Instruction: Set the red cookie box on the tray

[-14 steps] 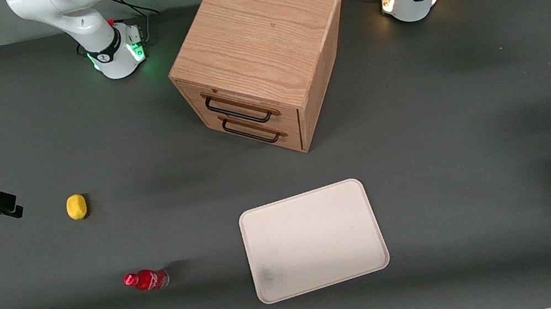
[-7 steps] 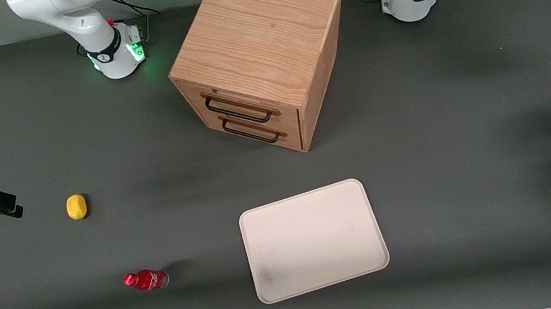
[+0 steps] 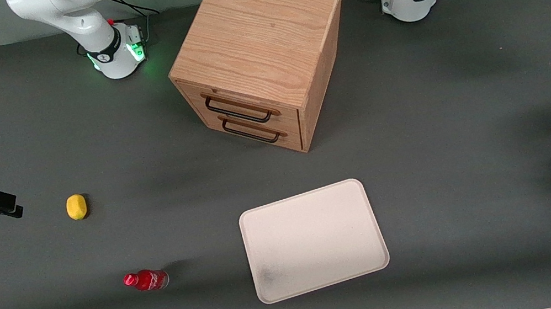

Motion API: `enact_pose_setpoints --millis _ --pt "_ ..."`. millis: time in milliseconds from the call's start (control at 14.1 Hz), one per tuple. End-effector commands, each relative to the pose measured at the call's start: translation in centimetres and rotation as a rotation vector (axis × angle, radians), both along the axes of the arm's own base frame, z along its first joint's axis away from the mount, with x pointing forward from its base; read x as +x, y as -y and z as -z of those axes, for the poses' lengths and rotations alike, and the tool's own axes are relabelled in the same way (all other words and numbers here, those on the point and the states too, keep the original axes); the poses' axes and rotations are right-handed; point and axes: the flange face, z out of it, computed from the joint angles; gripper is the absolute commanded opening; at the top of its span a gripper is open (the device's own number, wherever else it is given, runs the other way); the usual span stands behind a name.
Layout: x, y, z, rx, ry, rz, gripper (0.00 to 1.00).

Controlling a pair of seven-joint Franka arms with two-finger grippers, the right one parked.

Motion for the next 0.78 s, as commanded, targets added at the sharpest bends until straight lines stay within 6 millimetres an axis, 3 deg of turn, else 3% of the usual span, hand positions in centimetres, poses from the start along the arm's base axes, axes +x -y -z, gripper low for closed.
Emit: enact_pose_setpoints --millis 0,71,142,566,708 --pt "-0.2 0.0 0.0 0.019 -0.007 0.013 0.25" --pt "-0.2 -0.1 -0.1 0.019 -0.010 0.012 0.06" --pt "-0.2 -0.2 -0.1 0.021 -0.009 0.012 0.00" --pt "-0.2 -0.1 -0.6 0.023 -0.012 0.011 0.00" --pt "-0.3 -0.1 -1.8 0.022 -0.023 0.009 0.00"
